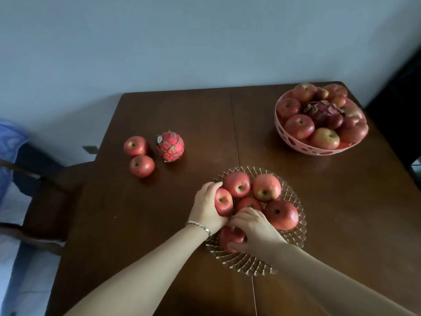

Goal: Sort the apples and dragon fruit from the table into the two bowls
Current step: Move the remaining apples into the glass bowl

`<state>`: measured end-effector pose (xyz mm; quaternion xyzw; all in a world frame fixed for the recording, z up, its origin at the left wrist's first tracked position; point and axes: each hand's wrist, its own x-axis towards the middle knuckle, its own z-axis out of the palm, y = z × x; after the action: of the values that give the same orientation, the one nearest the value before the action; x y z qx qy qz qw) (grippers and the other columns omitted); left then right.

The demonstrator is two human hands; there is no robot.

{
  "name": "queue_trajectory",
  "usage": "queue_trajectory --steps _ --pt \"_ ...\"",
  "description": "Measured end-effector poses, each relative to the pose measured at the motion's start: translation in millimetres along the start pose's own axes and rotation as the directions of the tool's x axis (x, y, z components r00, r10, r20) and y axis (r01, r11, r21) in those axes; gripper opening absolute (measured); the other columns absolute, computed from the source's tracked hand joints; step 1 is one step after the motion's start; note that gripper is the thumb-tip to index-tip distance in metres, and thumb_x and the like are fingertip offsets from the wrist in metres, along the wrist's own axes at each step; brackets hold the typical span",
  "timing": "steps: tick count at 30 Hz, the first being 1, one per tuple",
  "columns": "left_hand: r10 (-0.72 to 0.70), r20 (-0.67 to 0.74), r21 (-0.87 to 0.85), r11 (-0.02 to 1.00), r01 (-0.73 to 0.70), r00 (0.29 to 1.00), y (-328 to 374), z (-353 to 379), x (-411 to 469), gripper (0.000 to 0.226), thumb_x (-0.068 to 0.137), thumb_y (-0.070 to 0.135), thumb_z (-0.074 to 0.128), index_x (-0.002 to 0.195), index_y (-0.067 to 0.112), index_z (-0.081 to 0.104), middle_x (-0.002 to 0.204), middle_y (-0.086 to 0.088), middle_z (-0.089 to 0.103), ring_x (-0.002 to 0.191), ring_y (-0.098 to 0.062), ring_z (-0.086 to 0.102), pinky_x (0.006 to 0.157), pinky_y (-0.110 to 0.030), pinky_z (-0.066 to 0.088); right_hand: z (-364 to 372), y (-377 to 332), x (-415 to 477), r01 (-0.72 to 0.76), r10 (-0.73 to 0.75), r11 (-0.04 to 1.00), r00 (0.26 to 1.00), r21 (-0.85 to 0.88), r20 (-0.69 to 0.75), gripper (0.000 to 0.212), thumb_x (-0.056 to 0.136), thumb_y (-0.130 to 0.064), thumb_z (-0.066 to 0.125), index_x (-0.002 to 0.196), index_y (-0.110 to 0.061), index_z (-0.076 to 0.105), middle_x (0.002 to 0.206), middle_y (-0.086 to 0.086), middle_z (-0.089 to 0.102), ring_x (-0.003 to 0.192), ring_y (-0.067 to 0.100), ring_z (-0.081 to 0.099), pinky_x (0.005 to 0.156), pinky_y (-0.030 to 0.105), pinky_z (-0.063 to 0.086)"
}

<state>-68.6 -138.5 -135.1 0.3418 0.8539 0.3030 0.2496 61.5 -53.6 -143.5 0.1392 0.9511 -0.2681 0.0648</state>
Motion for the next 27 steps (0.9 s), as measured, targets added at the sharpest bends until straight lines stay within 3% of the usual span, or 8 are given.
queue_trajectory --steps 6,10,13,16,18,20,24,27 --pt "0.024 0.200 -0.005 1.000 -0.023 0.980 -13.1 -3.0 0.3 0.083 0.069 0.007 0.074 0.139 0.018 0.031 0.140 -0.005 0.020 0.128 -0.017 0.033 0.098 -0.013 0.025 -0.4 1.4 -0.4 -0.008 0.009 0.998 1.000 0.065 -0.015 0.052 0.071 -0.038 0.073 0.118 -0.018 0.061 0.121 -0.003 0.059 0.122 0.017 0.044 0.105 0.023 0.017" --pt "0.059 0.277 0.051 0.996 -0.076 0.959 -16.5 -0.3 -3.8 0.081 0.074 0.007 0.065 0.143 0.017 0.024 0.144 -0.005 0.016 0.135 -0.020 0.026 0.104 -0.015 0.022 -12.3 -2.0 0.0 -0.005 -0.002 0.996 0.997 0.093 0.075 0.038 0.077 -0.033 0.068 0.111 -0.018 0.064 0.114 -0.002 0.059 0.114 0.015 0.046 0.107 0.027 0.026" --pt "0.053 0.239 0.062 0.996 -0.070 0.970 -13.1 5.1 -6.5 0.072 0.085 0.016 0.057 0.146 0.018 0.019 0.152 -0.002 0.013 0.143 -0.017 0.014 0.111 -0.018 0.010 -26.6 4.4 9.6 -0.048 0.083 0.967 0.988 0.252 -0.127 0.023 0.077 -0.018 0.069 0.098 -0.009 0.069 0.103 0.007 0.060 0.103 0.023 0.052 0.095 0.031 0.041" --pt "-0.011 0.067 0.088 0.996 0.005 0.998 -6.5 14.1 -10.1 0.070 0.091 0.028 0.052 0.148 0.014 0.014 0.156 -0.005 0.011 0.145 -0.019 0.009 0.116 -0.025 0.011 -49.8 17.6 34.3 -0.180 0.235 0.962 0.930 0.205 -0.282 0.040 0.077 -0.015 0.066 0.117 -0.010 0.060 0.118 0.009 0.055 0.115 0.027 0.046 0.100 0.030 0.037" --pt "-0.129 -0.039 0.036 0.991 0.131 0.991 0.8 20.3 -16.3 0.073 0.088 0.033 0.056 0.147 0.013 0.017 0.154 -0.010 0.016 0.142 -0.023 0.016 0.114 -0.029 0.019 -60.3 23.6 51.0 -0.232 0.244 0.969 0.954 0.086 -0.173 0.061 0.078 -0.021 0.064 0.135 -0.020 0.044 0.138 0.006 0.041 0.130 0.027 0.032 0.108 0.033 0.029" --pt "-0.212 -0.026 -0.028 0.977 0.211 0.977 5.3 25.8 -21.8 0.084 0.083 0.035 0.063 0.147 0.015 0.013 0.152 -0.012 0.016 0.140 -0.027 0.018 0.113 -0.032 0.022 -63.6 26.2 64.2 -0.219 0.219 0.975 0.976 -0.019 -0.018 0.073 0.078 -0.027 0.064 0.142 -0.033 0.029 0.149 0.005 0.027 0.138 0.028 0.023 0.112 0.040 0.025" --pt "-0.175 0.034 -0.039 0.983 0.177 0.984 -3.1 29.2 -25.9 0.101 0.076 0.033 0.072 0.148 0.015 0.004 0.153 -0.012 0.010 0.142 -0.027 0.014 0.116 -0.032 0.016 -59.6 26.4 77.3 -0.129 0.178 0.957 0.968 -0.260 0.176 0.078 0.078 -0.031 0.065 0.143 -0.037 0.023 0.147 0.006 0.027 0.130 0.029 0.040 0.110 0.045 0.030" --pt "-0.139 0.073 -0.044 0.989 0.142 0.988 -6.8 27.8 -24.7 0.103 0.075 0.031 0.074 0.148 0.014 0.002 0.154 -0.012 0.007 0.144 -0.025 0.011 0.117 -0.031 0.013 -64.2 22.8 81.6 -0.160 0.204 0.944 0.971 -0.289 0.126 0.072 0.073 -0.038 0.065 0.138 -0.034 0.033 0.133 0.007 0.040 0.112 0.031 0.053 0.094 0.042 0.045"
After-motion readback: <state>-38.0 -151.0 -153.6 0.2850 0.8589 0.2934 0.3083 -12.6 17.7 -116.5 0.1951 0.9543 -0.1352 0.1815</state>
